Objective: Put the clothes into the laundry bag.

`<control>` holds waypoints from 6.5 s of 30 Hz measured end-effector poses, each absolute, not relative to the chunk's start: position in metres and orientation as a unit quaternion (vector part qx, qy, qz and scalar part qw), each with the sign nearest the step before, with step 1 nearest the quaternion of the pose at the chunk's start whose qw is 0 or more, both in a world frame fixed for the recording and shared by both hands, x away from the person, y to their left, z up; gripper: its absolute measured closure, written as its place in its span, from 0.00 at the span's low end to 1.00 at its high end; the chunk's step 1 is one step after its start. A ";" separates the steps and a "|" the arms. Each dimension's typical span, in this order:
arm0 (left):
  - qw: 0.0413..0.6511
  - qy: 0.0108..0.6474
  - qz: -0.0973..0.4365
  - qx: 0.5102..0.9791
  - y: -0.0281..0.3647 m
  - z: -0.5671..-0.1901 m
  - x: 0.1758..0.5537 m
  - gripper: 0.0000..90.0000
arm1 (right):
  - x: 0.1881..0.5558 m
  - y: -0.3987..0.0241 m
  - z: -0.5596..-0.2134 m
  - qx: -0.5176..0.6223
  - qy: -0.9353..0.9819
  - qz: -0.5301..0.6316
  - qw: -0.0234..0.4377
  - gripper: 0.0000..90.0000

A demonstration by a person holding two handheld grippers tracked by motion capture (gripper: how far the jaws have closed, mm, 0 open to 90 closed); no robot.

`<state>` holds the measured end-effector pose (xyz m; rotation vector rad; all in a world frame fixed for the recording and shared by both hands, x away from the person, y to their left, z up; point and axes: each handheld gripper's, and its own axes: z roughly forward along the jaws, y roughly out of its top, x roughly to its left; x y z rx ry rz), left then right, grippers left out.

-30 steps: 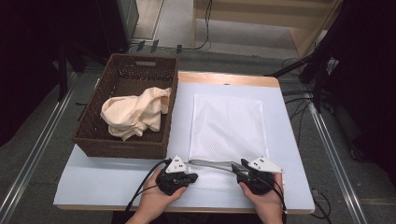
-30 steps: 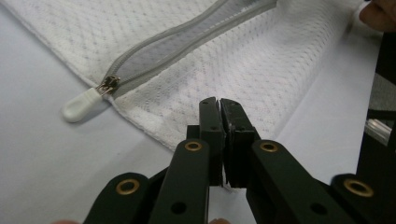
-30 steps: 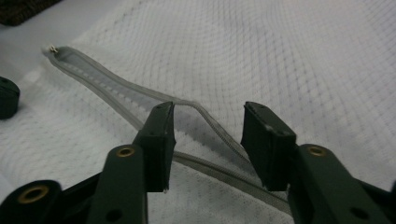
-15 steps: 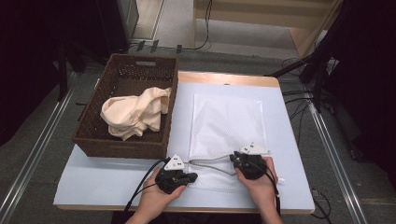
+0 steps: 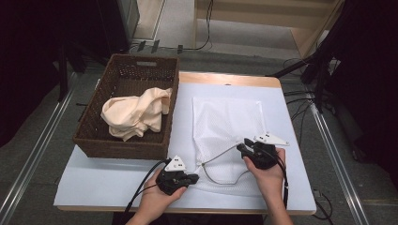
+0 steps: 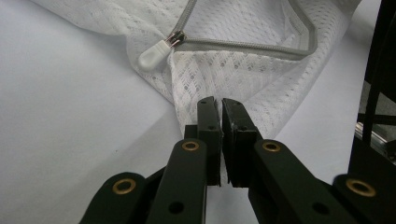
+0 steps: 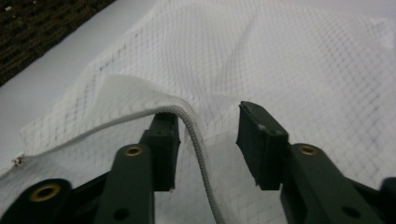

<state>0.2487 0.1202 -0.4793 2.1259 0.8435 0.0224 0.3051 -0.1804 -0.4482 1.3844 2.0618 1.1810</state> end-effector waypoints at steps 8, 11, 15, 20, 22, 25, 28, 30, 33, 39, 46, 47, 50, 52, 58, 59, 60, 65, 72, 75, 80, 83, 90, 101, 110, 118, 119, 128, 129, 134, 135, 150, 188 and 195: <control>0.420 0.338 0.001 0.842 0.122 -0.480 0.250 0.94 | 0.301 -0.186 -0.461 0.498 0.748 0.405 0.170 0.77; 0.435 0.338 0.015 0.834 0.125 -0.478 0.247 0.87 | 0.299 -0.189 -0.457 0.483 0.742 0.436 0.164 0.92; 0.457 0.345 0.033 0.819 0.131 -0.474 0.243 0.72 | 0.297 -0.189 -0.454 0.471 0.745 0.444 0.163 0.97; 0.496 0.366 0.088 0.782 0.147 -0.449 0.236 0.41 | 0.295 -0.190 -0.455 0.471 0.743 0.448 0.160 0.98; 0.509 0.372 0.129 0.766 0.159 -0.425 0.235 0.34 | 0.295 -0.191 -0.455 0.471 0.743 0.449 0.157 0.98; 0.515 0.384 0.142 0.753 0.170 -0.410 0.239 0.25 | 0.294 -0.191 -0.455 0.470 0.744 0.450 0.154 0.98; 0.528 0.368 0.091 0.760 0.183 -0.397 0.246 0.25 | 0.293 -0.190 -0.455 0.470 0.744 0.450 0.152 0.98; 0.531 0.360 0.089 0.762 0.184 -0.392 0.245 0.13 | 0.293 -0.190 -0.455 0.468 0.745 0.450 0.151 0.98; 0.531 0.347 0.091 0.768 0.188 -0.381 0.242 0.05 | 0.293 -0.190 -0.455 0.467 0.746 0.451 0.151 0.98; 0.548 0.360 0.108 0.748 0.210 -0.369 0.252 0.00 | 0.292 -0.189 -0.457 0.467 0.747 0.450 0.146 0.98; 0.530 0.403 0.153 0.730 0.242 -0.357 0.279 0.00 | 0.293 -0.189 -0.458 0.466 0.747 0.450 0.147 0.98; 0.527 0.408 0.157 0.729 0.245 -0.356 0.283 0.00 | 0.293 -0.189 -0.459 0.467 0.747 0.450 0.147 0.98; 0.521 0.434 0.175 0.713 0.261 -0.355 0.302 0.00 | 0.293 -0.189 -0.460 0.466 0.748 0.450 0.146 0.98; 0.521 0.441 0.178 0.708 0.264 -0.355 0.306 0.01 | 0.293 -0.188 -0.460 0.468 0.748 0.449 0.145 0.98; 0.557 0.439 0.162 0.686 0.284 -0.346 0.326 0.01 | 0.293 -0.188 -0.461 0.467 0.748 0.448 0.144 0.98; 0.560 0.443 0.159 0.682 0.287 -0.343 0.330 0.01 | 0.293 -0.189 -0.461 0.466 0.749 0.449 0.143 0.98; 0.556 0.452 0.159 0.679 0.290 -0.340 0.334 0.01 | 0.293 -0.189 -0.461 0.467 0.748 0.449 0.143 0.98; 0.493 0.488 0.207 0.690 0.299 -0.335 0.356 0.01 | 0.293 -0.189 -0.462 0.467 0.749 0.449 0.142 0.98; 0.459 0.527 0.187 0.690 0.312 -0.343 0.385 0.01 | 0.293 -0.189 -0.463 0.467 0.749 0.449 0.140 0.98; 0.432 0.546 0.168 0.698 0.313 -0.350 0.399 0.01 | 0.294 -0.189 -0.463 0.466 0.749 0.450 0.140 0.98; 0.393 0.567 0.137 0.710 0.313 -0.367 0.419 0.01 | 0.293 -0.190 -0.464 0.467 0.748 0.450 0.139 0.98; 0.389 0.577 0.123 0.707 0.314 -0.371 0.423 0.01 | 0.293 -0.190 -0.464 0.467 0.749 0.449 0.139 0.98; 0.339 0.606 0.089 0.714 0.315 -0.386 0.434 0.01 | 0.293 -0.192 -0.465 0.467 0.749 0.449 0.139 0.98; 0.270 0.642 0.022 0.717 0.314 -0.412 0.448 0.01 | 0.293 -0.190 -0.466 0.466 0.751 0.447 0.138 0.98; 0.193 0.641 0.038 0.742 0.301 -0.418 0.453 0.06 | 0.294 -0.192 -0.467 0.464 0.754 0.444 0.139 0.98; 0.277 0.598 0.027 0.752 0.293 -0.398 0.454 0.95 | 0.294 -0.194 -0.467 0.464 0.754 0.444 0.140 0.98; 0.311 0.591 0.022 0.744 0.292 -0.394 0.455 0.95 | 0.294 -0.194 -0.467 0.463 0.754 0.445 0.140 0.98; 0.411 0.553 0.010 0.725 0.249 -0.386 0.459 0.52 | 0.295 -0.194 -0.470 0.463 0.757 0.441 0.138 0.98; 0.409 0.555 0.012 0.725 0.246 -0.385 0.459 0.30 | 0.294 -0.195 -0.470 0.463 0.756 0.442 0.137 0.98; 0.336 0.569 0.022 0.750 0.231 -0.396 0.463 0.23 | 0.294 -0.195 -0.471 0.462 0.757 0.441 0.137 0.98; 0.311 0.571 0.021 0.759 0.229 -0.401 0.464 0.23 | 0.294 -0.195 -0.471 0.462 0.757 0.441 0.137 0.98; 0.138 0.541 0.124 0.820 0.267 -0.382 0.443 0.89 | 0.293 -0.197 -0.473 0.462 0.758 0.439 0.137 0.98; 0.259 0.569 -0.031 0.780 0.229 -0.410 0.467 0.42 | 0.293 -0.190 -0.477 0.459 0.764 0.434 0.131 0.98; 0.245 0.579 -0.021 0.777 0.225 -0.428 0.469 0.15 | 0.294 -0.194 -0.478 0.462 0.763 0.433 0.131 0.98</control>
